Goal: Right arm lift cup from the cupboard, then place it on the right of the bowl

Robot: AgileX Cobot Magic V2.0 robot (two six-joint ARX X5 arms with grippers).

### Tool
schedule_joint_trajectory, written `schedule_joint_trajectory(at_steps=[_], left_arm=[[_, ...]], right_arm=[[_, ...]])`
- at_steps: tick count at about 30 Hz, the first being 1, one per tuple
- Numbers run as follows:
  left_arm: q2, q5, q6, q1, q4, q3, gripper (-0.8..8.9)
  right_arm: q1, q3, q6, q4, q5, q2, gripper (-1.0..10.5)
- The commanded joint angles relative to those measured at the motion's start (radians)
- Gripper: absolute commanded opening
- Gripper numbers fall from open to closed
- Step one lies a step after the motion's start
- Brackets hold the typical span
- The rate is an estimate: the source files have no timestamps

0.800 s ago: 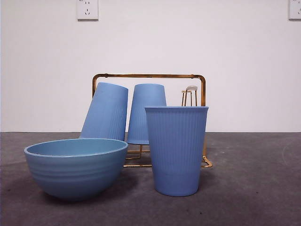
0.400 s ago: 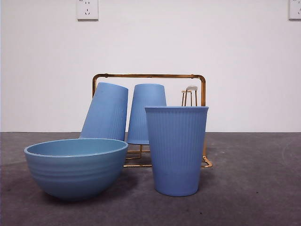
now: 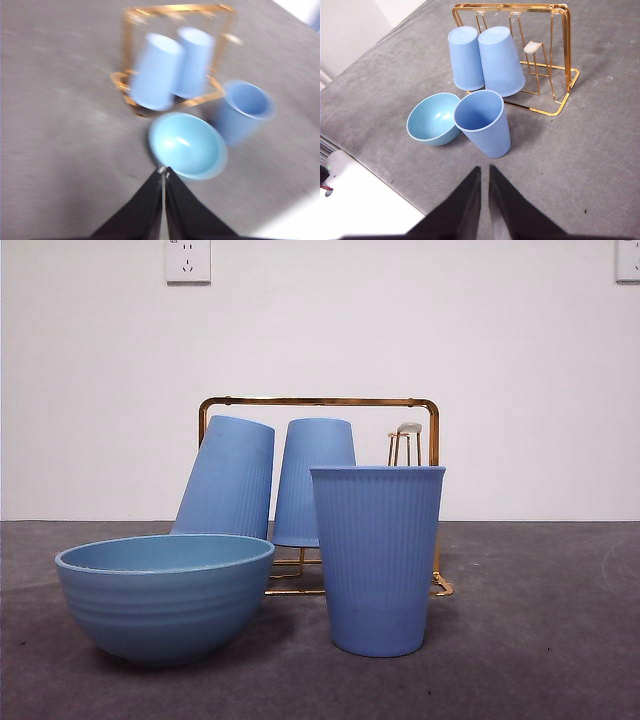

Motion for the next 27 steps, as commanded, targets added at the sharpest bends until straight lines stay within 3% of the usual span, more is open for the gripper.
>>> schedule_joint_trajectory(at_steps=[1,3,5,7,13,18,27], left_arm=[[-0.013,-0.006,0.143,0.116,0.083,-0.017,0.06],[-0.030,0.068,0.292,0.245,0.241,-0.078,0.06],[-0.051,0.203,0.420,0.383,0.424,-0.171,0.06],[-0.073,0.317,0.475,0.517,0.586,-0.281,0.06],[-0.164,0.561,0.465,0.832,0.857,-0.616,0.06],[-0.244,0.567,0.455,0.941,0.886,-0.767,0.06],[-0.284,0.550,0.402,0.989,0.892,-0.866,0.07]], right_arm=[[0.007,0.011,-0.011,0.011,0.000,0.003,0.2],[0.007,0.011,-0.011,0.010,0.000,0.003,0.2],[0.007,0.011,-0.011,0.010,0.000,0.003,0.2],[0.007,0.011,-0.011,0.010,0.000,0.003,0.2],[0.007,0.011,-0.011,0.010,0.000,0.003,0.2],[0.007,0.011,-0.011,0.010,0.000,0.003,0.2],[0.007,0.011,-0.011,0.010,0.000,0.003,0.2]])
